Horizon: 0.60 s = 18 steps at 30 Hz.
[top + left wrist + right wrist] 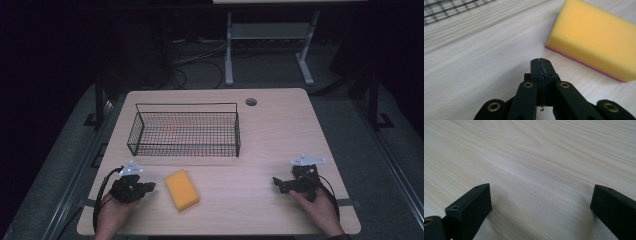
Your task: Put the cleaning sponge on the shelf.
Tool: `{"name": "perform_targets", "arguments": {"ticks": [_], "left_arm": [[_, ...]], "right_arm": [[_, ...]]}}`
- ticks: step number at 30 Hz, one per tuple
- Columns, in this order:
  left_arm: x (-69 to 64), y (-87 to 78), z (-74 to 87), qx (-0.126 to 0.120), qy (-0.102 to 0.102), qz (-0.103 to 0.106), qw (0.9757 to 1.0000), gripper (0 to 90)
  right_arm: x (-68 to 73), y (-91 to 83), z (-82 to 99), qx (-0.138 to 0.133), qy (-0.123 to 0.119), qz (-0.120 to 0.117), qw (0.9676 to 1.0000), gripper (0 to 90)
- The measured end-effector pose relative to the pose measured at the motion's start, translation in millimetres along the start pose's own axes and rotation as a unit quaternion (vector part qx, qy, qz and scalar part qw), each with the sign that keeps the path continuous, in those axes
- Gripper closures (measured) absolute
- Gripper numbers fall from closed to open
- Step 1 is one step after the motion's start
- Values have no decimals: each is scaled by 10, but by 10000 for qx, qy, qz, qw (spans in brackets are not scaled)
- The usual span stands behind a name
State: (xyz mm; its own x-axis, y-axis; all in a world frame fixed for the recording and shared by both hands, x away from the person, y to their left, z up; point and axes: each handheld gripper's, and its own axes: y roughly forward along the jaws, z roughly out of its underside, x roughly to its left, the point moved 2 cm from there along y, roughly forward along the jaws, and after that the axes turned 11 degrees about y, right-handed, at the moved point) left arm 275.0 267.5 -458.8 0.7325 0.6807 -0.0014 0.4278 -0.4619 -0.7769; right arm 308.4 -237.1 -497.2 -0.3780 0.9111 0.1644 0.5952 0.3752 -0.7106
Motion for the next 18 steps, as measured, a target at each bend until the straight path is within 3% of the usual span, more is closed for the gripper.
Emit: {"name": "perform_targets", "arguments": {"ticks": [18], "left_arm": [[-49, 109, -198, 145, 228, 120, 9996, 896]], "right_arm": [[-1, 0, 0, 2, -8, 7, 10000, 26]]}}
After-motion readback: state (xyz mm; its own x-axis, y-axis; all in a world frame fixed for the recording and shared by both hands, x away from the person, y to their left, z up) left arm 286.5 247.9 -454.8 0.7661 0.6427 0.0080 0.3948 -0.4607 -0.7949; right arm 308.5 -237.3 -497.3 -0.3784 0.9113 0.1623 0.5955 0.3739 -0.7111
